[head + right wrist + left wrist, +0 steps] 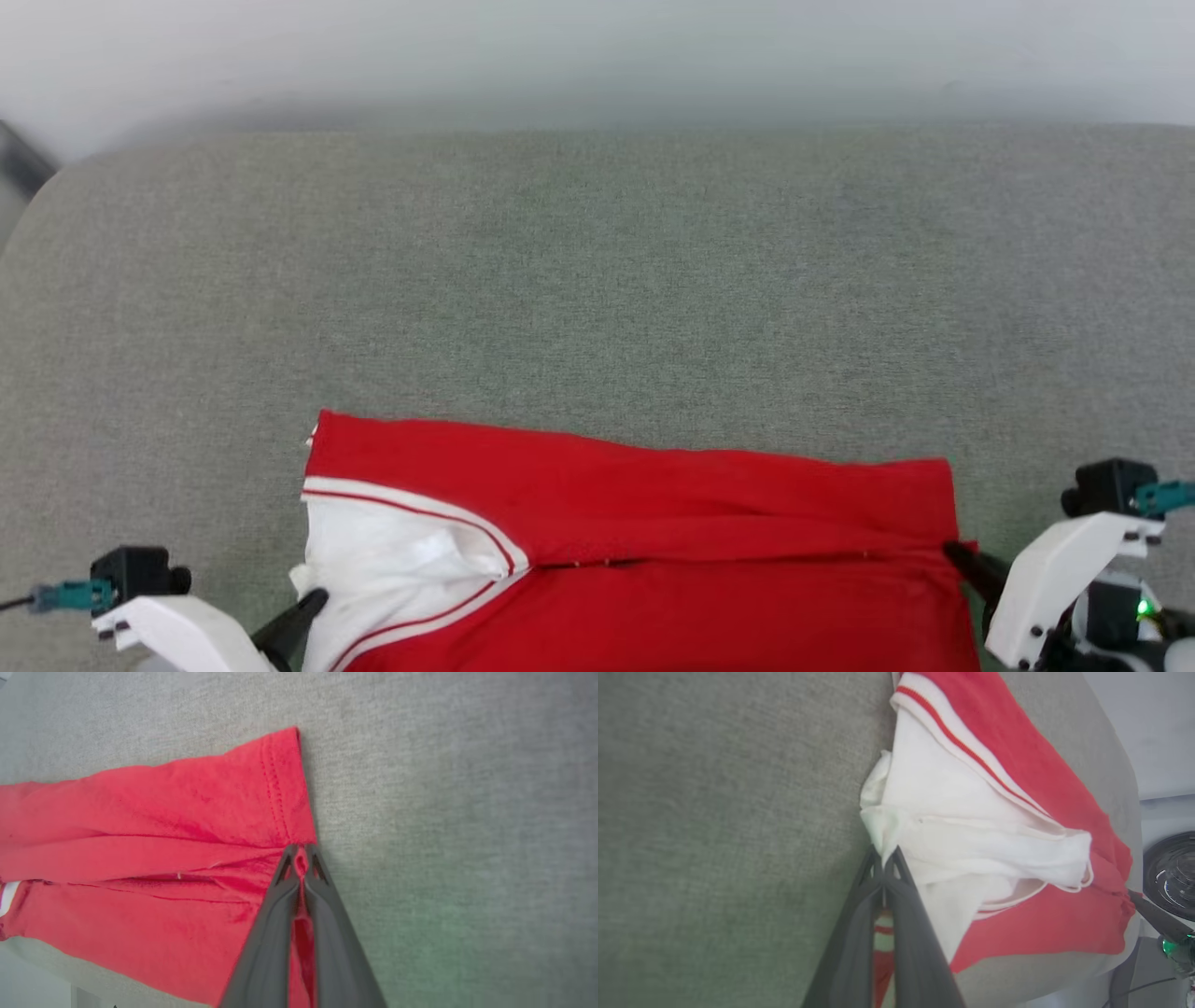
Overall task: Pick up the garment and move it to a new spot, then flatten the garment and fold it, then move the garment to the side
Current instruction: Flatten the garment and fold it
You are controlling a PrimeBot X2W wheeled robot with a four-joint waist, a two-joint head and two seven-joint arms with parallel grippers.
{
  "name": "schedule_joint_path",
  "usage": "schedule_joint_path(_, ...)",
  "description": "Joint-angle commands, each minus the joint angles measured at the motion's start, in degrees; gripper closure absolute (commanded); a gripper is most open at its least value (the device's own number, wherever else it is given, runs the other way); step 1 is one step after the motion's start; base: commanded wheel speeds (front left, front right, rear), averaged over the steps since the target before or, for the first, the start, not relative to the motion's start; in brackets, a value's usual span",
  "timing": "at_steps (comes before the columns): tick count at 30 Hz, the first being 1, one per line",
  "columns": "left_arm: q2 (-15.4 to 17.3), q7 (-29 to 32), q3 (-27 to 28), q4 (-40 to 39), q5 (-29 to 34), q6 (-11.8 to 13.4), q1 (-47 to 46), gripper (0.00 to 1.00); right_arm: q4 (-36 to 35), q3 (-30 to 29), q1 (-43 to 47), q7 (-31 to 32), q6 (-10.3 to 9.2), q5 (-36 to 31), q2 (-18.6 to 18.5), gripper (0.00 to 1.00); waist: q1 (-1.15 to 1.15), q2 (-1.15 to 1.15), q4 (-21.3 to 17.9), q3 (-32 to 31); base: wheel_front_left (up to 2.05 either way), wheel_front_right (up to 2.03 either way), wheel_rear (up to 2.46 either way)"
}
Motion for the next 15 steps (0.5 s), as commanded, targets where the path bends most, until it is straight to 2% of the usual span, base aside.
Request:
schedule_joint_path(1, -0.1, -0.5, 0.0, 0.3, -0.1, 0.4, 1.4, 0.02, 0.2, 0.3, 1.7, -0.8, -0.05, 0.1, 0.4, 0.07, 0.01, 0.0, -0.3, -0.4, 0.0, 0.0, 0.0)
schedule_joint_path(2, -0.4, -0.9, 0.1, 0.3, 0.0, 0.6, 1.8, 0.0, 0.1, 0.6, 2.4, -1.3, -0.05, -0.2, 0.4, 0.0, 0.01, 0.0, -0.4, -0.7, 0.0, 0.0, 0.0)
schedule_joint_path(7, -0.2, -5.6, 0.3, -0.4, 3.7, 0.8, 3.4, 0.0, -1.8, 0.9, 6.1, -3.2, -0.05, -0.3, 0.2, 0.0, 0.01, 0.0, -0.6, -2.9, 0.0, 0.0, 0.0)
schedule_joint_path(15, -0.7, -14.7, -0.7, -6.3, 12.7, 2.3, 2.2, 0.0, -11.1, -1.1, 9.6, -3.0, -0.04, -1.4, -1.4, 0.0, 0.01, 0.0, -0.6, -7.4, 0.0, 0.0, 0.0)
